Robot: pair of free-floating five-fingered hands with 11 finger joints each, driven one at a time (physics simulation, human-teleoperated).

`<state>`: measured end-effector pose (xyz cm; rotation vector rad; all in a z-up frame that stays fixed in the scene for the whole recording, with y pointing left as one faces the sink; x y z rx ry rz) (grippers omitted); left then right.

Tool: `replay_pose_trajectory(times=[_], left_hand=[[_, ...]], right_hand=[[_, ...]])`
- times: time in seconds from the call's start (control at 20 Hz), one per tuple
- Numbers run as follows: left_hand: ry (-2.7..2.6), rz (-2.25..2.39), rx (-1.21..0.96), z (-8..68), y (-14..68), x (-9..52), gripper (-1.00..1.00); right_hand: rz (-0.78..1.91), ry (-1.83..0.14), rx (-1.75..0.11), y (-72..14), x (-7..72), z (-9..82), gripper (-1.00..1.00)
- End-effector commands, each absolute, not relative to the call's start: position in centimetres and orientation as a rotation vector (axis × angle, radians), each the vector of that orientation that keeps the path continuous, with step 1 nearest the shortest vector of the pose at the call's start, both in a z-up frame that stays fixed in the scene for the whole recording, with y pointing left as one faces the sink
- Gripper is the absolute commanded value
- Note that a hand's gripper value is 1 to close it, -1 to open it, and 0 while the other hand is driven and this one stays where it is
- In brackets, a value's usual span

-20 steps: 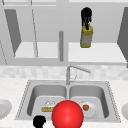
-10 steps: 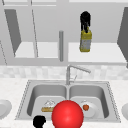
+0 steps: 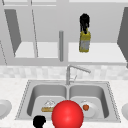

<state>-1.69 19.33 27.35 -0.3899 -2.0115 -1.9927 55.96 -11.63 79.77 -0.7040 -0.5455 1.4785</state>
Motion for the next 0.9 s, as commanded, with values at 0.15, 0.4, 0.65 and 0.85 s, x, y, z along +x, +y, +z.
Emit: replay_pose_trajectory(times=[0.15, 0.4, 0.65, 0.85], left_hand=[[-2.012, -1.993, -0.39, 27.4, 19.3, -1.7, 0.0], [-2.012, -1.993, -0.39, 27.4, 19.3, -1.7, 0.0], [-2.012, -1.993, -0.39, 27.4, 19.3, -1.7, 0.0], [-2.012, -1.993, -0.39, 27.4, 19.3, -1.7, 0.0]], right_hand=[[1.488, -0.481, -0.647, -11.6, 56.2, 78.4, 1.0], [1.502, -0.463, -0.628, -11.6, 57.0, 77.5, 1.0], [1.51, -0.442, -0.621, -11.4, 57.8, 77.2, 1.0], [1.511, -0.433, -0.62, -11.2, 58.3, 77.0, 1.0]])
